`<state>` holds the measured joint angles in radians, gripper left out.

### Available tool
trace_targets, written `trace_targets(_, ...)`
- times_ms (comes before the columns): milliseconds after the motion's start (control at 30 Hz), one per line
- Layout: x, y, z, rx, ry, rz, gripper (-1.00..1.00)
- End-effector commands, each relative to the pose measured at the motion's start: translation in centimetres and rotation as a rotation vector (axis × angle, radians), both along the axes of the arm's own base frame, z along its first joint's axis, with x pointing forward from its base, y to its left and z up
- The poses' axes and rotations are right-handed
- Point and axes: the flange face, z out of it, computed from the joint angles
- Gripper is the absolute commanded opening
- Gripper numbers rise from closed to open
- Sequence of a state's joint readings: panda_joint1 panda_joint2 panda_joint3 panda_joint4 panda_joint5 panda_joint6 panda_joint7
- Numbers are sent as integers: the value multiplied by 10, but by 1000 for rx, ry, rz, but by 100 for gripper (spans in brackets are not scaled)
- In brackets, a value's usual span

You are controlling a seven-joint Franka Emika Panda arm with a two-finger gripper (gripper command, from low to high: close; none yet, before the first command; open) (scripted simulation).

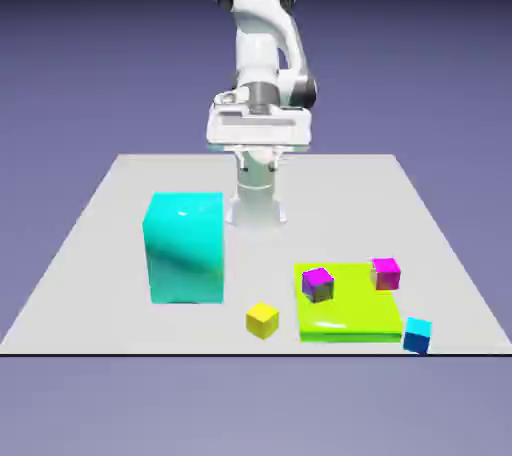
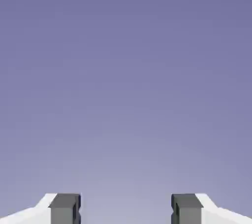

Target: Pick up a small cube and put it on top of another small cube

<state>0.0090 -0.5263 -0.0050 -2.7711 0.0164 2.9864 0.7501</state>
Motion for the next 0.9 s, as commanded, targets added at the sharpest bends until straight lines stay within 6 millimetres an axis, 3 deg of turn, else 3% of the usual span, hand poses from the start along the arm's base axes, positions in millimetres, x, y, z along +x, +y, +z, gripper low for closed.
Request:
trace_targets(0, 10, -4, -5, 18, 46, -20, 0)
trace_targets(433, 113, -45, -95, 254, 637, -257, 0)
trace_targets(867, 168, -70, -216, 480, 1213, -437, 0)
